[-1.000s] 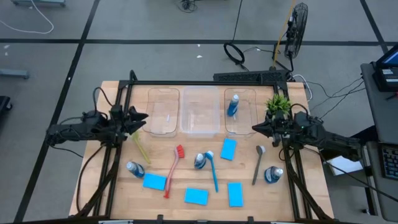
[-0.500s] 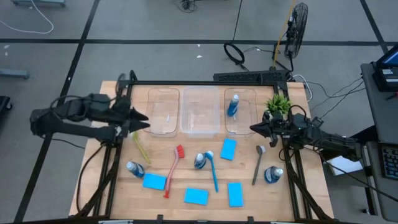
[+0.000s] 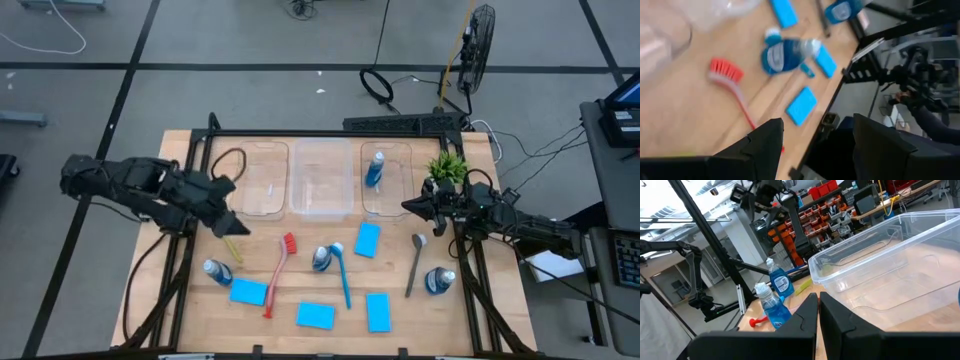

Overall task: Pick & Place Kitchen Sink Supplies
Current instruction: Put the blue dishwashing liquid bottle into the right transparent bin

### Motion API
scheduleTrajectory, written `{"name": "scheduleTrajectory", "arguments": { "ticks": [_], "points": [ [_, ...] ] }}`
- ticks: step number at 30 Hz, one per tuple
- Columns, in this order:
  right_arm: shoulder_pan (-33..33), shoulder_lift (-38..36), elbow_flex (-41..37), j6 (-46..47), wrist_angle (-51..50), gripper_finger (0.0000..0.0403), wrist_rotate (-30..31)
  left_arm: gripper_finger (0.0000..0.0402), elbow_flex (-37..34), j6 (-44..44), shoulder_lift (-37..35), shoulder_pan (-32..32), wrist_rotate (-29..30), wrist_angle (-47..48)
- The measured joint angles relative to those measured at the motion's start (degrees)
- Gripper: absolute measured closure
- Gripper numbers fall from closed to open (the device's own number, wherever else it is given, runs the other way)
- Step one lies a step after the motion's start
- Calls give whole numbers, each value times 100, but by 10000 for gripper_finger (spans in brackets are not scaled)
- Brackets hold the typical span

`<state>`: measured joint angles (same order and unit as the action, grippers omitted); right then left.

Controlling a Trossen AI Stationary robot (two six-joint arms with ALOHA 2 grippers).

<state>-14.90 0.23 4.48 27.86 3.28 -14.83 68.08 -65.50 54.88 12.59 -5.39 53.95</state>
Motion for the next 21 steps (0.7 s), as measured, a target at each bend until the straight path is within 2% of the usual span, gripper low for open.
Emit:
{"name": "scheduleTrajectory", "arguments": {
  "ticks": [11, 21],
  "points": [
    [2, 0, -4, 0, -1, 399, -20, 160, 17, -2846, 359, 1586, 1129, 830],
    [0, 1, -5, -2, -1, 399, -24, 160, 17, -5355, 442, 2938, 1354, 1141]
  ]
}}
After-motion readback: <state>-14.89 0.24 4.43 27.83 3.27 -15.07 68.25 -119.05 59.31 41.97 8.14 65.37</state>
